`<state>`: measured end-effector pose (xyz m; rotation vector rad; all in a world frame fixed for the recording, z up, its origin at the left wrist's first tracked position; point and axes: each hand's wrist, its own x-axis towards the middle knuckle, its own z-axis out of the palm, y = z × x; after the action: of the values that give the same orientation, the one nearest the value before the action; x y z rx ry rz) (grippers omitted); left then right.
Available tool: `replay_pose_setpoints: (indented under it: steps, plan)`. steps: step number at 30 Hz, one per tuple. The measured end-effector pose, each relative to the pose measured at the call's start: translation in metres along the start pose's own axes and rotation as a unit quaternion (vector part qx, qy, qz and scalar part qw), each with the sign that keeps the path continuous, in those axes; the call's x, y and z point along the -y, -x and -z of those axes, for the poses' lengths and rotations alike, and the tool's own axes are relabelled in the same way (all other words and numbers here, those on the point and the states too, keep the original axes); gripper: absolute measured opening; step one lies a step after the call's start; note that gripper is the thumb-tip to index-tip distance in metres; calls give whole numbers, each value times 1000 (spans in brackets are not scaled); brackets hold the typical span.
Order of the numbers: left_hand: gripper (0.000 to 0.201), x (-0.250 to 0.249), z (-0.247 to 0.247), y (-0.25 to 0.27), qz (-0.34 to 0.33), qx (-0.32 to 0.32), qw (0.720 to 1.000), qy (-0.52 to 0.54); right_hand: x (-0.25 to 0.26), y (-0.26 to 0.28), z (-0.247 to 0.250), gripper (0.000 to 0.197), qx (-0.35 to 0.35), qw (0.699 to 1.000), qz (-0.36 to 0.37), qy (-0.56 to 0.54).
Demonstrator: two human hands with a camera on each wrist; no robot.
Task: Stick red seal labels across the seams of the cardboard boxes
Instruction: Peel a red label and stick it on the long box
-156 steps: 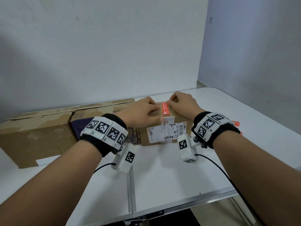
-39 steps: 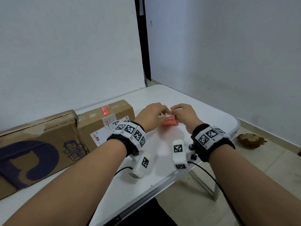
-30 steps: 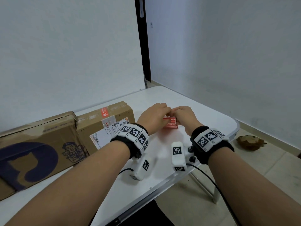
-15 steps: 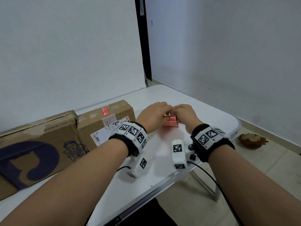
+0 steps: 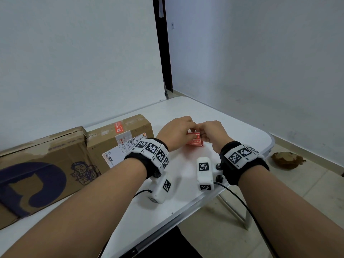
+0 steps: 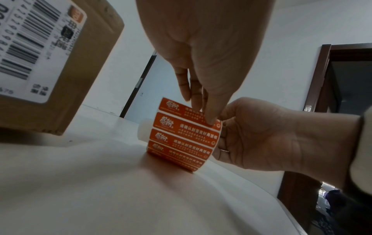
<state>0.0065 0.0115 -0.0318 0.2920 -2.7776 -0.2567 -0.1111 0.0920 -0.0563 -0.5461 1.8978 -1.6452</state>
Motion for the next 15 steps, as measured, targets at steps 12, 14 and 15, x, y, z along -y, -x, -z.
replay_pose_setpoints:
  steps: [12, 14, 15]
  plan:
    - [11, -1, 1, -2, -2, 0, 999, 33, -2, 2, -3, 14, -11, 999, 25, 31]
    - [9, -1, 2, 0, -2, -6, 999, 47, -4, -1, -3, 21, -15, 999, 28, 22]
    - [9, 0, 3, 1, 1, -8, 998, 57, -6, -4, -3, 24, -17, 999, 31, 21]
